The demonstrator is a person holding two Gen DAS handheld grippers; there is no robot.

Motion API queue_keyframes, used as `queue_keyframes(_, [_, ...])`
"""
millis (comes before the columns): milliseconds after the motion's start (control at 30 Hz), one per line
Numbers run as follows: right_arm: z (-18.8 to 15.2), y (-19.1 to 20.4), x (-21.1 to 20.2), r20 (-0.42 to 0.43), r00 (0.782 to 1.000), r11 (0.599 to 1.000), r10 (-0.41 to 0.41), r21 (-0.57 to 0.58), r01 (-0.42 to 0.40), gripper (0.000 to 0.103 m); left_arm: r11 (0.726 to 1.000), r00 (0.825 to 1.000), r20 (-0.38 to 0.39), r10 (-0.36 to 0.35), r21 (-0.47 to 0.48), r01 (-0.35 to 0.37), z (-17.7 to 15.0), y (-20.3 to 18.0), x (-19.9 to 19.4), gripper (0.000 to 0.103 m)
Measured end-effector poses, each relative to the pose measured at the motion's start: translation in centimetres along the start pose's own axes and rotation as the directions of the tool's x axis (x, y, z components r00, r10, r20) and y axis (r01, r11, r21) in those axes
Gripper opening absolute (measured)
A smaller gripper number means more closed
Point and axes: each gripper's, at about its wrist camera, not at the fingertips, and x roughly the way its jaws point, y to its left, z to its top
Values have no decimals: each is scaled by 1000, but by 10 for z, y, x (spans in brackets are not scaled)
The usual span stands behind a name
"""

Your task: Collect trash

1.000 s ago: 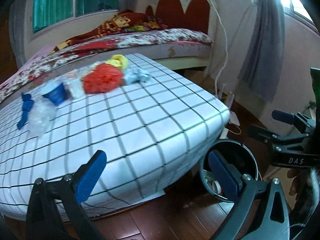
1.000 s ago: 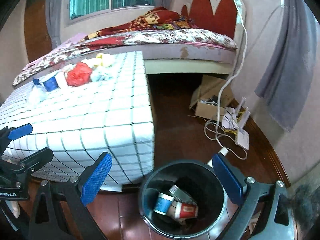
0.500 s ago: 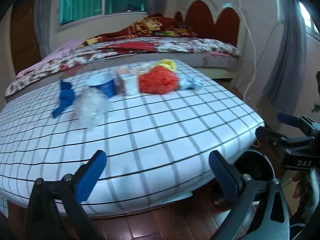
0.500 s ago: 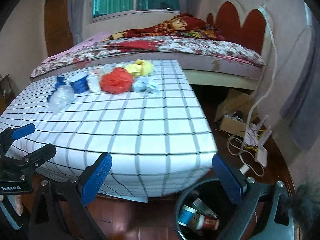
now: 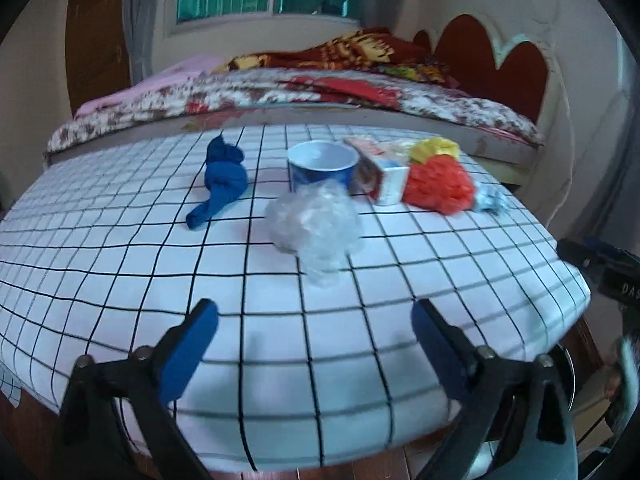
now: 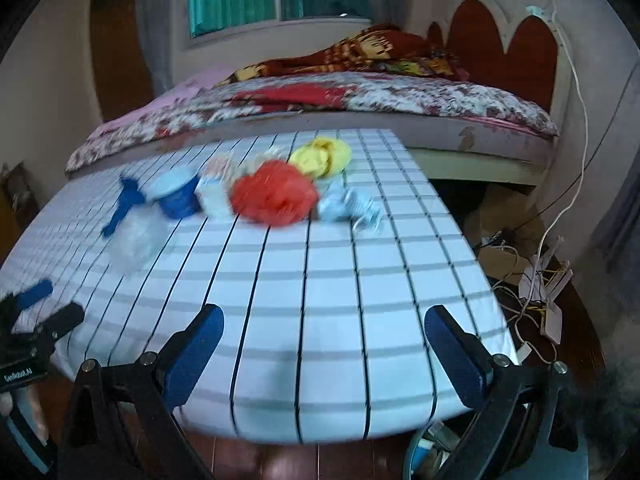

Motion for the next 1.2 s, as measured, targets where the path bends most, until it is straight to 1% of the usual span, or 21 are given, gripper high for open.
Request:
queue_keyframes(33, [6,-3,5,5,1000,1000,-10,2,10,102,1000,1000,-6,-3,-5,3,6,2,8,91])
queue_keyframes(100, [16,-9,16,2,999,999,-33,-5,33,102,1000,1000,-4,-6,-6,6,13,2,18,91])
queue_keyframes(167, [28,-15,31,-8,999,999,-36,-17,36,100,1000,1000,-4,-1,-2,1,21,0,31,91])
queue_keyframes(233, [38,-19,48,-32,998,998,-49,-37,48,88,1000,1000,-13,7,1,-7,29,-2,44,91])
queue_keyframes(300, [47,-24,72,-78,997,999,-27,-43,23,79,1000,999,-31,29,8,-29,38,-1,60,91])
queue_keyframes(400, [56,-27,96,-112,993,997,-35,-67,27,75,999,999,-36,37,1,-36,48,0,75,91])
queue_keyframes(467, [62,-29,112,-131,991,997,-30,-75,20,73,999,998,-48,34,11,-33,51,-1,83,89])
queue_keyframes(600, [72,-31,138,-175,984,996,-16,-91,0,61,999,995,-88,39,18,-38,51,-1,97,87])
queue_keyframes(667, [73,-31,147,-193,981,995,0,-101,-20,52,999,994,-103,31,15,-29,50,0,101,81])
queue_keyframes(700, [73,-30,151,-203,979,994,4,-109,-26,42,1000,994,-110,26,13,-25,49,0,102,80])
queue_keyframes(767, [70,-28,153,-209,978,993,15,-115,-40,36,1000,992,-123,8,3,-8,48,3,104,71])
queue_keyframes(800, [69,-28,153,-208,978,992,21,-117,-46,30,1000,993,-122,4,-1,-4,48,3,104,69])
queue_keyframes(833, [69,-28,152,-203,979,991,29,-120,-54,24,1000,993,-118,-3,-5,2,48,4,103,63])
queue_keyframes(867, [68,-27,149,-199,979,990,41,-121,-66,23,1000,993,-114,-11,-11,10,47,5,101,60])
queue_keyframes(933, [66,-27,146,-185,981,990,53,-120,-76,21,999,994,-105,-28,-19,27,45,6,96,56])
queue_keyframes(1100, [55,-26,124,-141,987,989,74,-114,-91,20,999,998,-48,-33,-12,32,42,6,77,55])
queue_keyframes(1200, [47,-28,110,-115,991,991,68,-108,-80,21,999,999,-22,-40,-4,40,39,4,68,55])
